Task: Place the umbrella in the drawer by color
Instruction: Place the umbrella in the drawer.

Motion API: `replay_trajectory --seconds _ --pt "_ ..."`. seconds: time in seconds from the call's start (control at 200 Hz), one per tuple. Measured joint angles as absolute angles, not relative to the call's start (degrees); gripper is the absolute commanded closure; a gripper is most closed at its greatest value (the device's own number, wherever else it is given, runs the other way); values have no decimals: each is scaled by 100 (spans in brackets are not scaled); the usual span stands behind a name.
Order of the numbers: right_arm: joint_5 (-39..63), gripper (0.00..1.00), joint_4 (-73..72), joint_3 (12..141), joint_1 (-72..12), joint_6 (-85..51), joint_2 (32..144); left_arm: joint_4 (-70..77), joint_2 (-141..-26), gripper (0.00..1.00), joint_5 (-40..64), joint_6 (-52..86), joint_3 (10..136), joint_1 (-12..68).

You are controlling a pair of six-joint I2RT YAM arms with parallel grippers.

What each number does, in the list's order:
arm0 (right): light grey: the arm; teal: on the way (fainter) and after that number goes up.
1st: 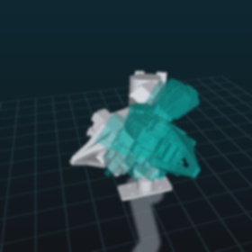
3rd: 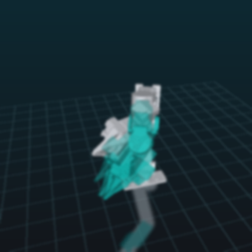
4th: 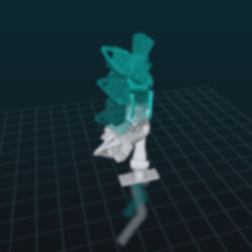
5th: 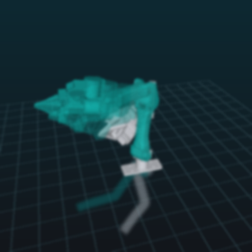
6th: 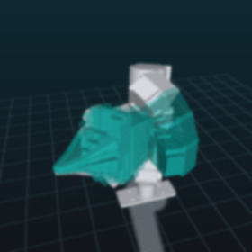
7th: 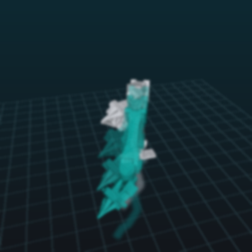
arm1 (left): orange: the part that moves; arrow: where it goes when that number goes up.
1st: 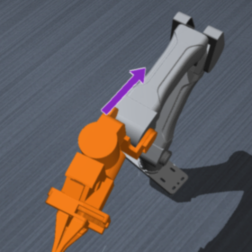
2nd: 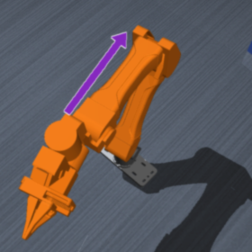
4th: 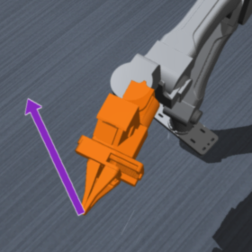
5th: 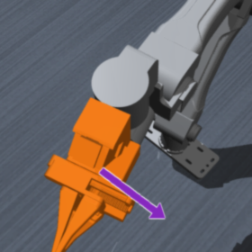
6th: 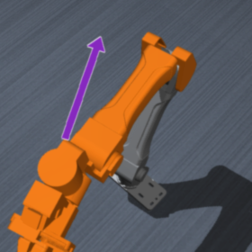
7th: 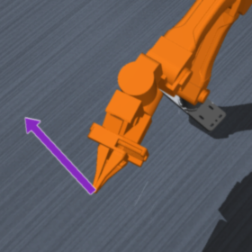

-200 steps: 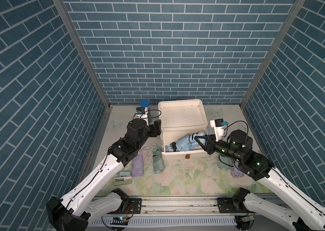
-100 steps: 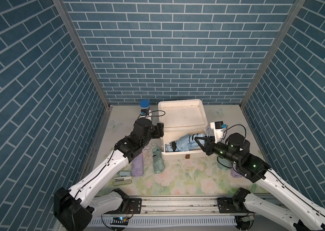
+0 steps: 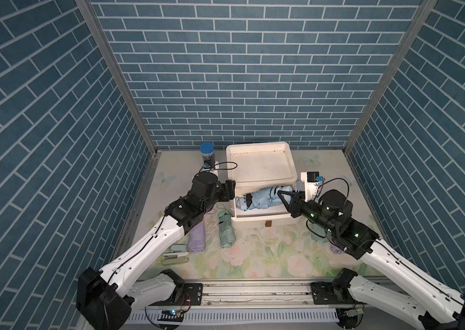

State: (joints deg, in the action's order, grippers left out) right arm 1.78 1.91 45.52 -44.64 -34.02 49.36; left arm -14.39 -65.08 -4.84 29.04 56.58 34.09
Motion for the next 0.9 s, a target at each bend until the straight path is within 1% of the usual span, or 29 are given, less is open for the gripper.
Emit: replay_trajectory --seconds 0.16,0.405,0.49,0.9 --pt "148 100 128 4552 -4574 -3352 4950 -1428 -6475 23 -491 2902 5658 3409" --pt "78 100 64 4346 -5153 -3352 4617 -1411 -6486 23 -526 2886 5680 3409" --pt "-86 100 -8 4189 -5315 -3398 4633 -1374 -6549 23 -534 2864 5712 3409" --pt "-871 100 -331 3979 -5387 -3524 5081 -1286 -6639 25 -530 2777 5706 3409"
